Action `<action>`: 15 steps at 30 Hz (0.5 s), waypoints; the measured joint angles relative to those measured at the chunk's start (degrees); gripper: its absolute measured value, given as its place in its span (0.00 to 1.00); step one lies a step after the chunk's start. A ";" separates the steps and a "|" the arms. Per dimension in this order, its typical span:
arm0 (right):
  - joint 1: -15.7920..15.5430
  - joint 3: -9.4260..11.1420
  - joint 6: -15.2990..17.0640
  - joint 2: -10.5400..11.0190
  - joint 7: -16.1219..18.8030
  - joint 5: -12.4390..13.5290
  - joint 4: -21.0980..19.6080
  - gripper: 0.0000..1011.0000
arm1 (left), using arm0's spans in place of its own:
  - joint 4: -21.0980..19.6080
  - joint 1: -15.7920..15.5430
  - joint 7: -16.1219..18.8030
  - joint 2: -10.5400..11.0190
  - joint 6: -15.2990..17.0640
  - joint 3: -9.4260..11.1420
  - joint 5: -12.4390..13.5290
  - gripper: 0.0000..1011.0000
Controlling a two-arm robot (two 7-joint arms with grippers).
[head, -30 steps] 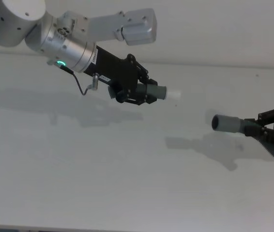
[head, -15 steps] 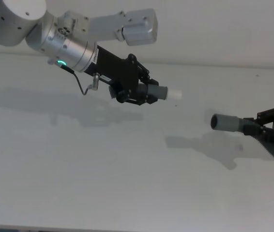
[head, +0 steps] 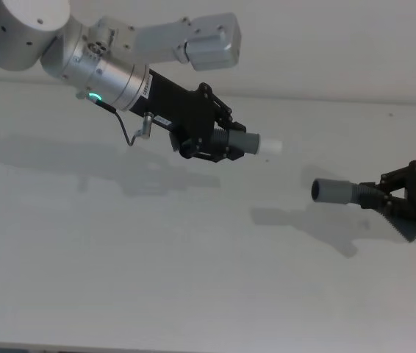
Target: Use both hands to pick up one end of the pipe from the table, align the ends, and insert them.
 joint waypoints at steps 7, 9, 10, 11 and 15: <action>0.63 -0.80 0.08 -0.15 -0.36 -0.59 -0.01 0.15 | -0.06 -0.08 -0.30 0.12 -0.44 0.18 -0.59 0.35; 0.88 -0.99 0.10 -0.26 -0.45 -0.73 0.06 0.15 | -0.11 -0.13 -0.43 0.19 -0.52 0.28 -0.78 0.35; 1.01 -1.07 0.11 -0.31 -0.50 -0.74 0.09 0.15 | -0.13 -0.14 -0.49 0.22 -0.57 0.31 -0.85 0.35; 1.21 -1.20 0.12 -0.39 -0.60 -0.78 0.16 0.15 | -0.19 -0.16 -0.57 0.27 -0.63 0.37 -1.00 0.35; 1.67 -1.50 0.15 -0.60 -0.71 -0.82 0.32 0.15 | -0.27 -0.18 -0.73 0.35 -0.69 0.50 -1.24 0.35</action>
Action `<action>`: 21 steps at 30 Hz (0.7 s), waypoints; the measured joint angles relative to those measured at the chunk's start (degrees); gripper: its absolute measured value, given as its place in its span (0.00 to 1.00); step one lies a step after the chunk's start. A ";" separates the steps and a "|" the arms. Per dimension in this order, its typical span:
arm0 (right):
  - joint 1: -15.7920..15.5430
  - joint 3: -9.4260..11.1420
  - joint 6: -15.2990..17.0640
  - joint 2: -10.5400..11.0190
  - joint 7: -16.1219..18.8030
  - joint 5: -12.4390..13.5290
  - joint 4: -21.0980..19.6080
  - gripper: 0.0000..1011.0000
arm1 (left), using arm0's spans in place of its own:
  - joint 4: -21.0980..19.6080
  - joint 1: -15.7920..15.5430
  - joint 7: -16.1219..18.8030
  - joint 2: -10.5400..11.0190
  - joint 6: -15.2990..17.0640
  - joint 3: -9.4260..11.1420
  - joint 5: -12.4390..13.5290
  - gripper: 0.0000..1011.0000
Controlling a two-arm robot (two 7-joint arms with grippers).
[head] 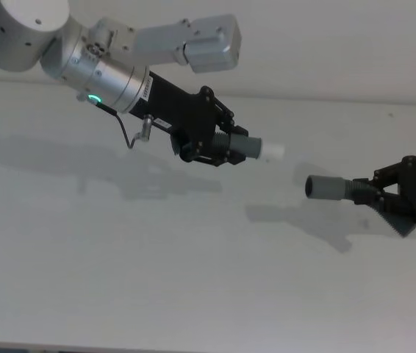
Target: Use both hands to pick up one end of the pipe from the table, align the ends, and insert them.
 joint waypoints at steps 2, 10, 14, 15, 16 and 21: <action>0.20 -0.12 0.01 -0.08 -0.03 -0.01 0.08 0.15 | -0.03 -0.02 -0.09 0.07 -0.03 0.09 -0.18 0.35; 1.05 -0.65 0.05 -0.42 -0.32 0.01 0.28 0.15 | -0.01 -0.16 -0.36 0.12 -0.15 0.54 -0.77 0.35; 1.38 -0.89 0.07 -0.55 -0.47 0.02 0.34 0.15 | 0.18 -0.36 -0.50 0.04 -0.26 0.76 -0.93 0.35; 1.48 -0.99 0.08 -0.59 -0.53 0.02 0.36 0.15 | 0.25 -0.46 -0.54 0.00 -0.30 0.86 -0.98 0.35; 1.55 -1.05 0.09 -0.64 -0.56 0.02 0.38 0.15 | 0.29 -0.50 -0.56 -0.03 -0.33 0.91 -1.02 0.35; 1.86 -1.31 0.19 -0.83 -0.93 0.05 0.45 0.15 | 0.57 -0.83 -0.70 -0.16 -0.44 1.23 -1.15 0.35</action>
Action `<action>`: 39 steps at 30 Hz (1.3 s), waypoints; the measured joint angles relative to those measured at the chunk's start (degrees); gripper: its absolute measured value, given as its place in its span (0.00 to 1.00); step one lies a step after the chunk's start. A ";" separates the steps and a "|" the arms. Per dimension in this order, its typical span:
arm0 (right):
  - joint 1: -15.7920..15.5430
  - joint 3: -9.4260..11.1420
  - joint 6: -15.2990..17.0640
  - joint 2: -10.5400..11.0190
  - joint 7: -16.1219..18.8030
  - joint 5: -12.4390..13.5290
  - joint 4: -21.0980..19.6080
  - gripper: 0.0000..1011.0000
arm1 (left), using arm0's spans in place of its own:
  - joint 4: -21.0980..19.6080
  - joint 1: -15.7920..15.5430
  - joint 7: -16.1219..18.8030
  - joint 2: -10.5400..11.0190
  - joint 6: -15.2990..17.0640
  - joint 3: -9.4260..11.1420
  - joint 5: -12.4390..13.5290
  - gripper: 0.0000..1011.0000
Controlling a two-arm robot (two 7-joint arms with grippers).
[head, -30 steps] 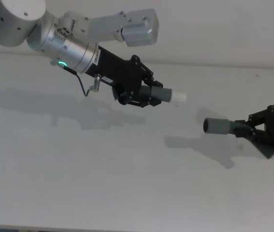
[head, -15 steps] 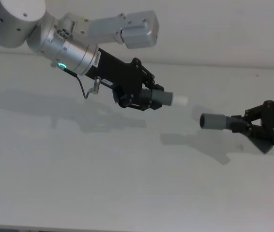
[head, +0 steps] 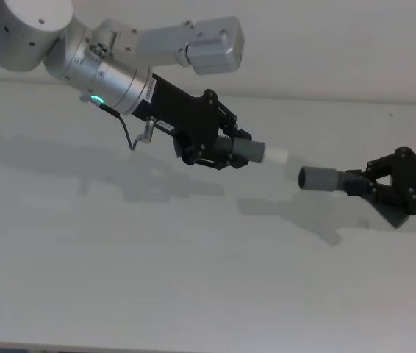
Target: Use both hands to pick up one end of the pipe from the table, align the ends, and insert them.
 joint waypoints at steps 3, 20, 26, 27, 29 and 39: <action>0.25 -0.17 0.08 -0.20 -0.30 0.03 0.08 0.15 | 0.18 -0.19 -0.08 -0.10 -0.04 0.20 -0.09 0.35; 1.76 -1.40 0.82 -1.33 -1.50 0.25 1.38 0.15 | 1.66 -1.19 -0.41 -0.66 -0.16 1.26 -0.74 0.35; 2.20 -1.65 1.03 -1.61 -1.78 0.44 1.83 0.15 | 2.15 -1.48 -0.41 -0.85 -0.16 1.57 -1.00 0.35; 2.32 -1.70 1.08 -1.67 -1.82 0.49 1.95 0.15 | 2.28 -1.54 -0.41 -0.91 -0.18 1.67 -1.06 0.35; 2.43 -1.76 1.13 -1.72 -1.86 0.56 2.05 0.15 | 2.39 -1.63 -0.41 -0.96 -0.20 1.73 -1.11 0.35; 3.22 -2.08 1.40 -1.99 -1.97 1.18 2.73 0.15 | 3.28 -2.03 -0.35 -1.29 -0.28 2.23 -1.56 0.35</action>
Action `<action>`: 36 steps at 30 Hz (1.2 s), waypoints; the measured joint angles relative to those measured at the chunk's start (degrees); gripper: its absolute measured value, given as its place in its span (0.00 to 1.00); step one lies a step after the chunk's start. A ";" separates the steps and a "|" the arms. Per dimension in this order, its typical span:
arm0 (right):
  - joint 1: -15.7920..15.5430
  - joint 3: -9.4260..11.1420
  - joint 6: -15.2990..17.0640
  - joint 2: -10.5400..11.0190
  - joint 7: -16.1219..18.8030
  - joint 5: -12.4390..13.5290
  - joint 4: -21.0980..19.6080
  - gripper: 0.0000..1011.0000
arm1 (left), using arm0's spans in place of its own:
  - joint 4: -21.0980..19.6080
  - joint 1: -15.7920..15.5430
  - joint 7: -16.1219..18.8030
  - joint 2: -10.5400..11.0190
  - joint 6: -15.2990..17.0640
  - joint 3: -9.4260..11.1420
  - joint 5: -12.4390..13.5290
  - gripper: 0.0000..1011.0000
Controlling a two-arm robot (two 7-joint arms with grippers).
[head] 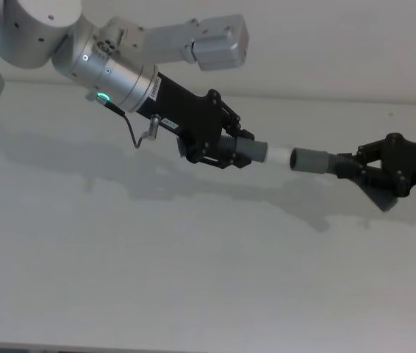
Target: Use both hands to pick up one end of the pipe from the table, align the ends, and insert them.
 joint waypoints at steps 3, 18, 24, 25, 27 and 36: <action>0.17 -0.14 0.05 -0.04 0.01 0.15 0.18 0.15 | 0.09 -0.04 0.04 -0.03 0.00 0.05 -0.05 0.35; 0.60 -0.45 0.19 -0.14 0.07 0.52 0.56 0.15 | 0.58 -0.30 0.30 -0.18 -0.04 0.37 -0.47 0.35; 0.67 -0.49 0.21 -0.16 0.10 0.56 0.60 0.15 | 0.75 -0.35 -0.14 -0.20 -0.68 0.44 -1.09 0.35; 0.67 -0.50 0.22 -0.16 0.10 0.57 0.60 0.15 | 0.75 -0.35 -0.23 -0.20 -0.77 0.44 -1.18 0.35; 0.68 -0.51 0.22 -0.16 0.11 0.58 0.62 0.15 | 0.75 -0.35 -0.39 -0.18 -0.91 0.44 -1.36 0.35; 0.71 -0.56 0.22 -0.16 0.14 0.62 0.66 0.15 | 0.46 -0.42 -0.83 0.09 -1.52 0.44 -2.20 0.35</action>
